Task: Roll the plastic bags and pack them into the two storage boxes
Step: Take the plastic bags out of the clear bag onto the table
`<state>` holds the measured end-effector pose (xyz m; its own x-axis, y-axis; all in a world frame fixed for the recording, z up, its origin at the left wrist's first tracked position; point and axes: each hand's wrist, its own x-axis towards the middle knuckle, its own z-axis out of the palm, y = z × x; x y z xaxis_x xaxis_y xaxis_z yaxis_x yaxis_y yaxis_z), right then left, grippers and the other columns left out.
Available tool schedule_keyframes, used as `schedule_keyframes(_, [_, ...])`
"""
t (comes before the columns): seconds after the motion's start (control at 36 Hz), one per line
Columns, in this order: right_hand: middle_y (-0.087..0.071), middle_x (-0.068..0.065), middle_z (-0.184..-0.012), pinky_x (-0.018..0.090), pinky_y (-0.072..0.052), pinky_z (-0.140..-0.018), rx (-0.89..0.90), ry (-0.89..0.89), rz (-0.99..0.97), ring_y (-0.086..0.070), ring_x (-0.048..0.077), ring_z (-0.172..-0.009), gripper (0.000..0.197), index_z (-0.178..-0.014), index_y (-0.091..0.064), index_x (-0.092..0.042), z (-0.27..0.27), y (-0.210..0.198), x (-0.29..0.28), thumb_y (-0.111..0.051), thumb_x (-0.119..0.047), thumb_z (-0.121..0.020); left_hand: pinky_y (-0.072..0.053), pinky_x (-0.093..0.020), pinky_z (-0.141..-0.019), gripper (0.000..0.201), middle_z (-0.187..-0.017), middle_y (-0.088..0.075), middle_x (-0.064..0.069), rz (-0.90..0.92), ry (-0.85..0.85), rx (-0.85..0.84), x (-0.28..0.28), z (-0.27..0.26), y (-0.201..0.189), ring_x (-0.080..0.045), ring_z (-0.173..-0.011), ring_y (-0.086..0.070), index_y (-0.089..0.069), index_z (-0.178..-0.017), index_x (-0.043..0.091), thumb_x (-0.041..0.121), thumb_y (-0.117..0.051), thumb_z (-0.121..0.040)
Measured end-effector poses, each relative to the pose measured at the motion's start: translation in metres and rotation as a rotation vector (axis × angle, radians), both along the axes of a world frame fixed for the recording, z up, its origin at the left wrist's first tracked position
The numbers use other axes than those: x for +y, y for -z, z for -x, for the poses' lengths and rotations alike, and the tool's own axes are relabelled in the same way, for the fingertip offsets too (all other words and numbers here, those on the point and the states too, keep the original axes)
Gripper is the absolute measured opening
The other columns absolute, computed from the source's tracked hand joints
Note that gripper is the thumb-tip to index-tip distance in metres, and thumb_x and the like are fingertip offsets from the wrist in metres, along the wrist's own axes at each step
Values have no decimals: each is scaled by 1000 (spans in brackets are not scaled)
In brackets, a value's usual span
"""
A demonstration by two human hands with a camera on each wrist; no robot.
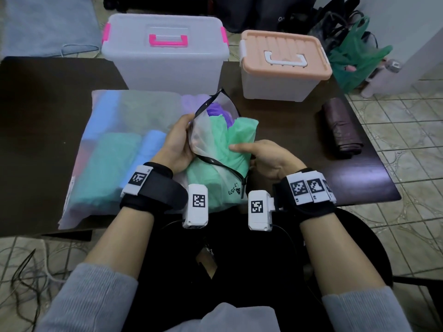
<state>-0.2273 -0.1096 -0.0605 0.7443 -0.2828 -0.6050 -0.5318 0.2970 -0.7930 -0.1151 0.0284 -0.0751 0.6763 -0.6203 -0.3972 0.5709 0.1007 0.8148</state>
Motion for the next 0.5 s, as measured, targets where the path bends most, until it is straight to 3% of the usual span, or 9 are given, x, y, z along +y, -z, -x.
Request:
schedule_keyframes(0.06, [-73, 4, -79, 18, -52, -53, -49, 7, -1, -69, 12, -64, 13, -94, -67, -3, -3, -4, 0, -66, -12, -85, -55, -22, -72, 36, -90, -71, -4, -16, 15, -7, 0, -1, -5, -16, -82, -68, -64, -105, 8, 29, -36, -97])
schedule_keyframes(0.14, [-73, 5, -88, 28, -57, -77, -108, 0, -18, -70, 16, -76, 19, -97, -67, -5, -7, -12, 2, -66, -20, -86, -54, -26, -81, 43, -111, -68, -11, -56, 19, -18, -1, -2, -10, -21, -95, -66, -61, -120, 3, 29, -36, -96])
schedule_keyframes(0.19, [-73, 6, -94, 32, -55, -84, -123, 27, -7, -70, 18, -83, 25, -100, -67, -4, -12, -15, 2, -66, -24, -86, -52, -28, -86, 46, -122, -62, -14, -91, 6, -17, -1, -4, -12, -24, -105, -62, -57, -127, 2, 29, -37, -96])
schedule_keyframes(0.28, [-71, 10, -101, 30, -56, -75, -89, 69, 84, -69, 19, -84, 26, -98, -65, -1, -21, -12, 2, -66, -24, -86, -48, -32, -93, 47, -127, -59, -15, -136, 9, -16, -1, -5, -13, -27, -112, -60, -55, -129, 1, 29, -37, -95])
schedule_keyframes(0.36, [-69, 8, -106, 22, -51, -61, 10, -5, 282, -65, 12, -75, 28, -98, -65, -3, -26, -9, 3, -66, -28, -87, -51, -31, -86, 46, -128, -58, -17, -165, 1, -14, -3, -3, -10, -27, -104, -61, -54, -129, 1, 27, -38, -95])
schedule_keyframes(0.42, [-66, 3, -105, 22, -48, -62, 88, -67, 429, -63, 13, -81, 43, -109, -63, -5, -28, -8, 3, -66, -40, -85, -51, -32, -84, 43, -127, -58, -19, -180, -21, -9, -4, -2, -8, -27, -102, -60, -56, -126, 2, 26, -39, -94])
schedule_keyframes(0.5, [-55, 12, -128, 39, -50, -93, 168, -98, 572, -57, 26, -112, 99, -124, -56, -4, -32, -5, -1, -69, -71, -53, -49, -38, -92, 43, -123, -61, -19, -200, -39, 11, -3, -1, -5, -29, -102, -62, -58, -122, 1, 27, -40, -93])
